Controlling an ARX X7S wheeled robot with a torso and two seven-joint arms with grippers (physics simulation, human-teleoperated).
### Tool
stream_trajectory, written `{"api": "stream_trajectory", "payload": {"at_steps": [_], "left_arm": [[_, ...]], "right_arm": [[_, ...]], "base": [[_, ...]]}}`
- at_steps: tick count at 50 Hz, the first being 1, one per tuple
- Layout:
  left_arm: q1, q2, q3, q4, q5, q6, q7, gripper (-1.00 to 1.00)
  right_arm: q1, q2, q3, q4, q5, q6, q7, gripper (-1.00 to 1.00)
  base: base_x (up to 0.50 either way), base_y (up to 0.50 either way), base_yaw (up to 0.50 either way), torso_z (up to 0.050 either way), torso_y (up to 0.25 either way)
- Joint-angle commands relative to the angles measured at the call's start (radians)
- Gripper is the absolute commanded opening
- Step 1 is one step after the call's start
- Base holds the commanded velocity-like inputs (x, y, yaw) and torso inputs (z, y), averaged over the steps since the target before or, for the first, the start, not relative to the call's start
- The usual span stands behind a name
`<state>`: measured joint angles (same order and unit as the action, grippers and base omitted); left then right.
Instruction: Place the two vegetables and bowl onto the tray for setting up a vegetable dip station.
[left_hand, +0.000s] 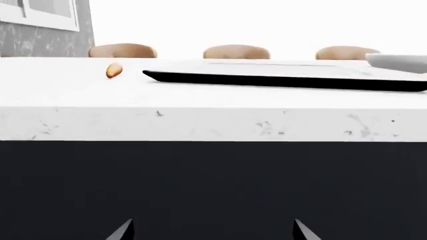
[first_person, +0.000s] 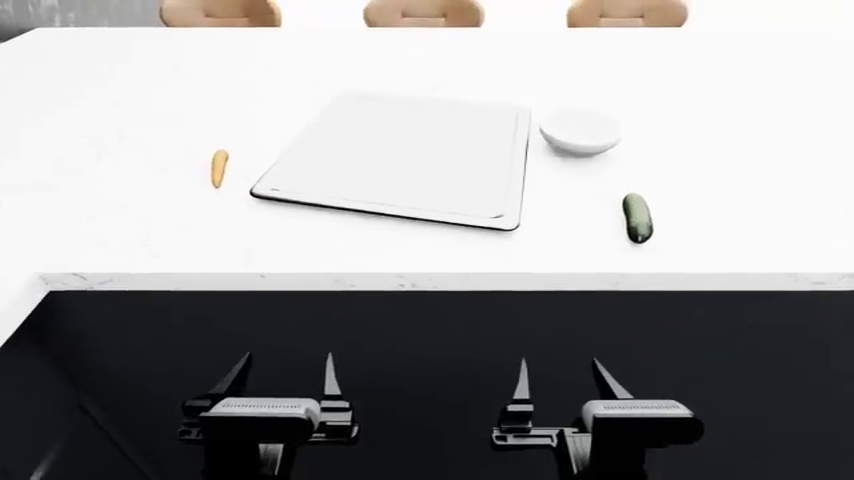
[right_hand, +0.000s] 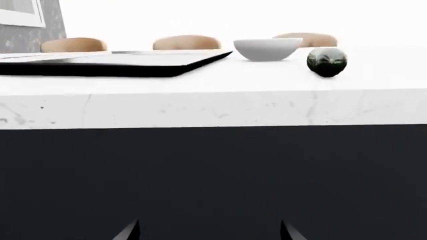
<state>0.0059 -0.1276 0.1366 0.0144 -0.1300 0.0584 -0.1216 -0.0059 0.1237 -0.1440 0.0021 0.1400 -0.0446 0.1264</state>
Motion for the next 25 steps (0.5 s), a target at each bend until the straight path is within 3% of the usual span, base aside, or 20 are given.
{"api": "stream_trajectory", "payload": {"at_steps": [1, 15, 19, 25], "left_arm": [[0.003, -0.011, 0.011, 0.003, -0.012, 0.009, -0.004, 1.0], [-0.001, -0.021, 0.025, 0.008, -0.017, -0.004, -0.015, 1.0], [0.004, -0.023, 0.017, 0.032, -0.022, -0.005, -0.03, 1.0], [0.011, -0.059, 0.011, 0.354, -0.073, -0.27, -0.078, 1.0]], "right_arm": [[0.001, 0.008, -0.009, 0.001, 0.013, -0.004, 0.009, 1.0], [0.002, 0.016, -0.018, -0.002, 0.027, -0.002, 0.019, 1.0], [-0.01, 0.022, -0.012, -0.056, 0.037, 0.024, 0.035, 1.0], [-0.035, 0.064, 0.017, -0.344, 0.08, 0.236, 0.096, 1.0]], "base": [[0.0, 0.0, 0.0, 0.05, 0.0], [0.0, 0.0, 0.0, 0.05, 0.0], [0.0, 0.0, 0.0, 0.017, 0.0], [0.0, 0.0, 0.0, 0.0, 0.0]]}}
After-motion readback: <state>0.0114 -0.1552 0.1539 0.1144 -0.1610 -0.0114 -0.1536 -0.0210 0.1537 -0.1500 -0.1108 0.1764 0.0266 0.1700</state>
